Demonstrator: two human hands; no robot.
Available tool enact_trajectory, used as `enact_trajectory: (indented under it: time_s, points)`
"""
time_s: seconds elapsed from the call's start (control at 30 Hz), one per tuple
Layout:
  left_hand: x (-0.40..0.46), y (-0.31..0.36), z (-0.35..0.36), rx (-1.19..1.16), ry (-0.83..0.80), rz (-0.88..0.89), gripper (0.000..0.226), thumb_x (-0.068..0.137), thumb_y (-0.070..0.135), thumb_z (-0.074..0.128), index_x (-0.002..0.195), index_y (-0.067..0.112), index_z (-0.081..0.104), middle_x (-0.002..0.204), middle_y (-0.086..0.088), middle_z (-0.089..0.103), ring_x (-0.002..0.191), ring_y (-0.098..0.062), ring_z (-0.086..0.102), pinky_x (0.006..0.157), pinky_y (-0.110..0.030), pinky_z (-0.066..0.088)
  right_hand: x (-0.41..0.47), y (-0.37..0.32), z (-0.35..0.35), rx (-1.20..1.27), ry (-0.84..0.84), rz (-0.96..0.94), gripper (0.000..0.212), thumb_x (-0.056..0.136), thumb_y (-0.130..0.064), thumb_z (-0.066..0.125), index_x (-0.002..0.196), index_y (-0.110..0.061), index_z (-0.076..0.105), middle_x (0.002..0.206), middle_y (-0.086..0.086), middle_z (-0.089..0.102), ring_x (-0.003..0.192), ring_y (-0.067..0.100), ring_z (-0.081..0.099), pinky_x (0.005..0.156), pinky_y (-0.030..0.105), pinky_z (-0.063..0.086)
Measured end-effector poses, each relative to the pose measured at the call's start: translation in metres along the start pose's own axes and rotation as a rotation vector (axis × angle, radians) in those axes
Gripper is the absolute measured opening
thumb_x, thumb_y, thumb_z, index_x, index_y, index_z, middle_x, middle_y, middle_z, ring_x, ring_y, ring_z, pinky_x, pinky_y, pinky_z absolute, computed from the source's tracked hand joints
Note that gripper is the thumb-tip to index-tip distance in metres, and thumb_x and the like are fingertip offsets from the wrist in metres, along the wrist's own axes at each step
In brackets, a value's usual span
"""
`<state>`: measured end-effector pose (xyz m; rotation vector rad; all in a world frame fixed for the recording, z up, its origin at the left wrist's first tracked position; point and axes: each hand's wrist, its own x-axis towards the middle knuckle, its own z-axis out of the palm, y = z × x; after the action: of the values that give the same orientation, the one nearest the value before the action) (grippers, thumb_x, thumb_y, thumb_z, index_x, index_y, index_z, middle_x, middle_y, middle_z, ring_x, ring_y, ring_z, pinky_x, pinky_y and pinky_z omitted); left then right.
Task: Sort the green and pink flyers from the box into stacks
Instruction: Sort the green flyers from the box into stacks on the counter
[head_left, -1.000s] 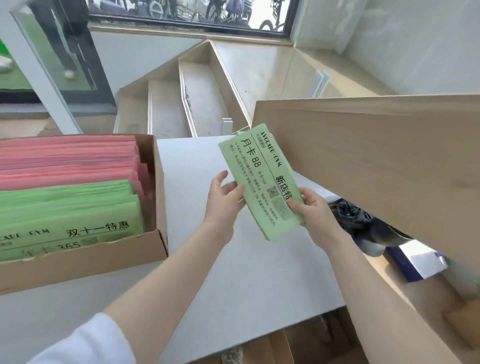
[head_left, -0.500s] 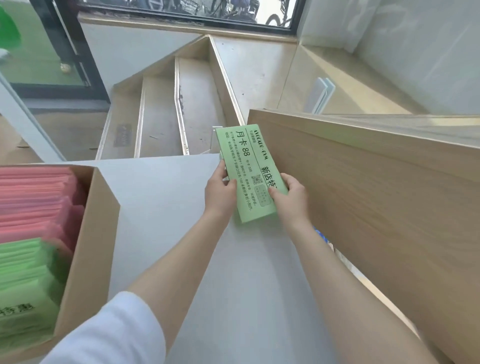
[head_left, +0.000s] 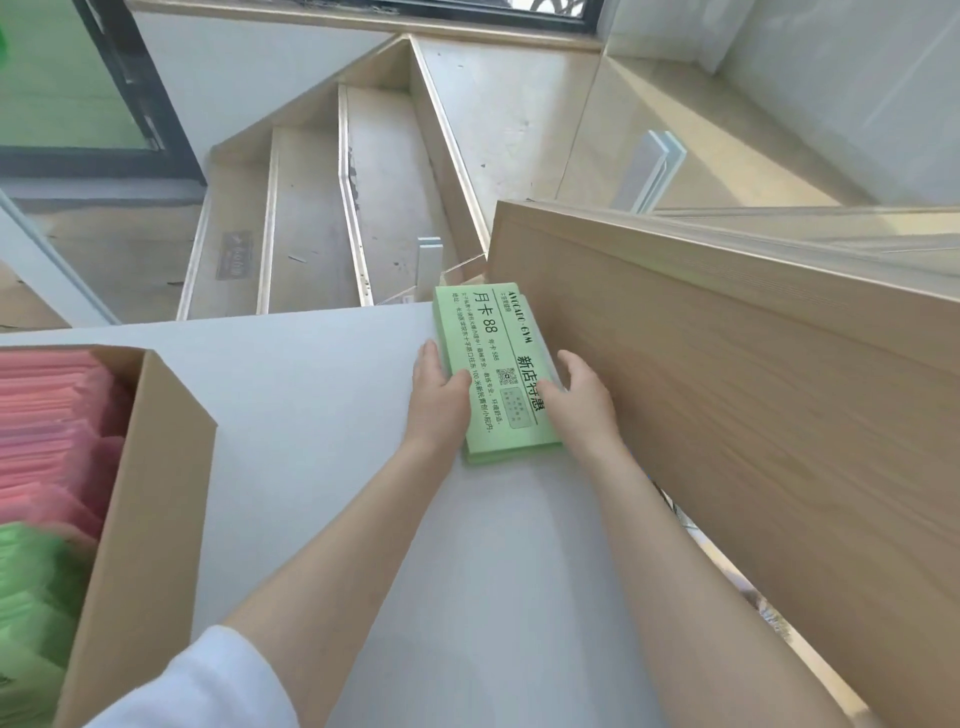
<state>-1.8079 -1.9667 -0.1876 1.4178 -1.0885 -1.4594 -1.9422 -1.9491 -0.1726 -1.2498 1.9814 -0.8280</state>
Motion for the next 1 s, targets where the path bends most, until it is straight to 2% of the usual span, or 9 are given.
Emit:
enact_trajectory:
  time_s: [0.13,0.3,0.4,0.47,0.5,0.6,0.73,0.87,1.0]
  points:
    - [-0.007,-0.009,0.001,-0.296,-0.132,-0.082,0.053,0.095,0.007,0.031,0.145,0.023,0.024,0.135,0.002,0.053,0.117,-0.018,0.056,0.098,-0.043,0.046,0.005,-0.002,0.003,0.383,-0.189,0.04,0.04,0.092,0.002,0.035,0.122,-0.014,0.056,0.115,-0.003,0.065,0.105,0.014,0.063,0.082,0.025,0.051]
    - [-0.008,-0.013,0.004,-0.247,-0.185,-0.114,0.067,0.093,0.012,0.037,0.148,0.034,0.005,0.15,0.008,0.032,0.127,-0.017,0.047,0.104,-0.042,0.041,-0.001,0.001,0.001,0.31,-0.262,-0.007,0.05,0.09,0.006,0.039,0.131,-0.022,0.047,0.113,-0.009,0.061,0.097,0.007,0.06,0.073,0.015,0.048]
    - [-0.013,-0.006,0.0,-0.223,-0.189,-0.107,0.062,0.094,0.006,0.035,0.148,0.025,0.013,0.143,0.004,0.042,0.117,-0.012,0.054,0.091,-0.027,0.05,-0.005,-0.002,-0.002,0.217,-0.244,-0.06,0.05,0.089,0.003,0.049,0.133,-0.019,0.044,0.12,-0.005,0.059,0.1,0.009,0.057,0.083,0.021,0.044]
    - [-0.026,0.006,-0.004,-0.14,-0.161,-0.05,0.052,0.094,0.002,0.036,0.143,0.019,0.026,0.134,0.005,0.047,0.112,-0.004,0.051,0.079,-0.009,0.047,-0.007,-0.001,-0.004,0.079,-0.18,-0.109,0.05,0.089,-0.002,0.053,0.136,-0.015,0.042,0.136,-0.001,0.05,0.117,0.013,0.05,0.094,0.02,0.037]
    - [-0.034,0.011,-0.007,-0.064,-0.13,-0.014,0.051,0.095,0.003,0.037,0.142,0.018,0.028,0.132,0.007,0.043,0.118,-0.003,0.045,0.082,-0.006,0.041,-0.01,0.0,-0.005,-0.028,-0.1,-0.153,0.05,0.089,-0.006,0.054,0.137,-0.013,0.042,0.143,0.0,0.043,0.127,0.015,0.042,0.1,0.02,0.032]
    - [-0.065,0.024,-0.021,0.167,-0.036,0.106,0.048,0.094,0.009,0.043,0.139,0.022,0.035,0.142,0.005,0.037,0.132,-0.006,0.032,0.103,-0.02,0.032,-0.028,-0.008,-0.002,-0.107,0.105,-0.341,0.035,0.089,-0.007,0.053,0.123,-0.007,0.054,0.136,0.004,0.049,0.13,0.02,0.037,0.103,0.021,0.027]
    - [-0.112,0.049,-0.053,0.237,0.017,0.247,0.034,0.093,0.008,0.044,0.123,0.022,0.052,0.118,0.004,0.056,0.097,0.008,0.053,0.068,0.002,0.037,-0.064,-0.043,0.015,0.0,-0.083,-0.561,0.02,0.086,-0.002,0.054,0.101,-0.01,0.066,0.116,0.0,0.06,0.112,0.012,0.05,0.094,0.022,0.036]
    - [-0.156,0.068,-0.103,0.368,0.105,0.414,0.029,0.092,0.005,0.046,0.111,0.024,0.058,0.1,0.014,0.061,0.077,0.013,0.055,0.062,-0.001,0.036,-0.1,-0.08,0.037,0.025,-0.205,-0.726,0.022,0.085,-0.002,0.054,0.096,-0.015,0.067,0.106,-0.005,0.063,0.101,0.006,0.054,0.087,0.005,0.033]
    - [-0.194,0.071,-0.17,0.487,0.175,0.485,0.027,0.089,0.004,0.052,0.105,0.023,0.062,0.097,0.017,0.065,0.083,0.008,0.06,0.071,-0.002,0.038,-0.141,-0.112,0.061,0.044,-0.303,-0.826,0.021,0.085,-0.003,0.055,0.096,-0.016,0.067,0.097,-0.008,0.064,0.092,0.002,0.056,0.082,0.011,0.041]
